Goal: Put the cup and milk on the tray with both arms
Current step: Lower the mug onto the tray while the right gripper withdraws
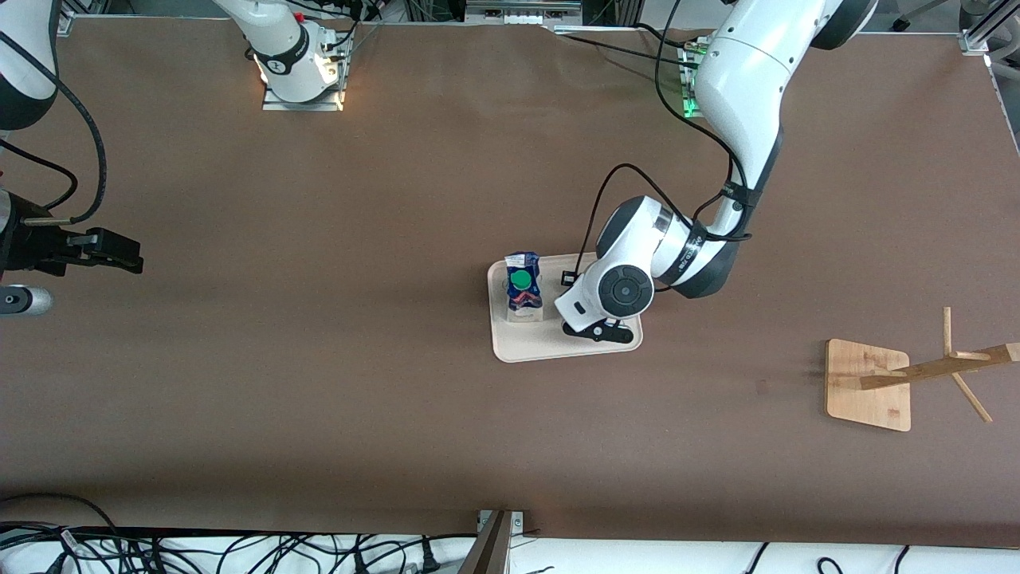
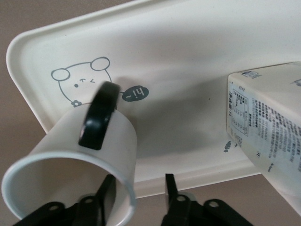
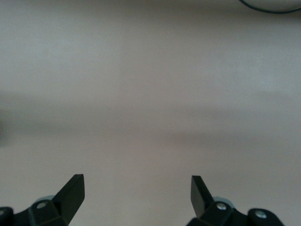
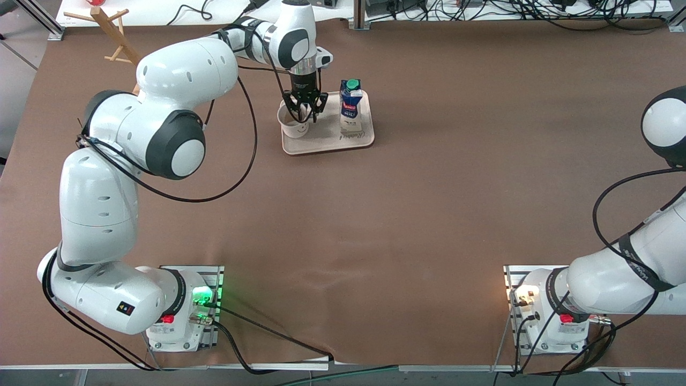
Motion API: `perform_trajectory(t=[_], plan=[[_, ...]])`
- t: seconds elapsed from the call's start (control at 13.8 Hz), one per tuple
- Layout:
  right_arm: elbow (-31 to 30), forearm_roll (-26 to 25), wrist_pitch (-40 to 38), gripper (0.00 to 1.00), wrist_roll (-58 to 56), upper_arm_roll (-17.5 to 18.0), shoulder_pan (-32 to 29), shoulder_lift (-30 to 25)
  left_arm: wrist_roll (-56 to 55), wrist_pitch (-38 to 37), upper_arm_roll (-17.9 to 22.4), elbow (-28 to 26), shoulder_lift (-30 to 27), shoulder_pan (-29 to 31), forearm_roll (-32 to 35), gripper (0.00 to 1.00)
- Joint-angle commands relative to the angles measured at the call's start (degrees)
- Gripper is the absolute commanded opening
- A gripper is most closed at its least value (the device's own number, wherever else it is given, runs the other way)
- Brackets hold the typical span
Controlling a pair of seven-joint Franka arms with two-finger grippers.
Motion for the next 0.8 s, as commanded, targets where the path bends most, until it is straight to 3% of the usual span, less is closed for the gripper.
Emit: perform_trajectory(t=[0.0, 0.22, 0.51, 0.72], plan=[[-4.7, -0.2, 0.2, 1.0, -0.8, 0.2, -0.4, -4.8, -0.9, -1.6, 1.7, 1.9, 0.2, -0.5, -1.3, 1.0], [-11.5, -0.2, 4.5, 1.0, -1.0, 0.2, -0.6, -9.5, -0.6, -2.8, 5.0, 1.9, -2.1, -0.1, -6.1, 1.0], [-16.1, 1.6, 5.5, 1.0, -0.1, -1.4, -0.6, -12.0, -0.6, -3.8, 9.0, 1.8, -9.1, 2.2, -5.9, 1.0], [-20.2, 3.9, 8.5, 1.0, -0.1, -2.7, -0.6, -14.2, -0.6, -4.7, 9.7, 0.7, -16.0, 5.9, -5.5, 1.0]])
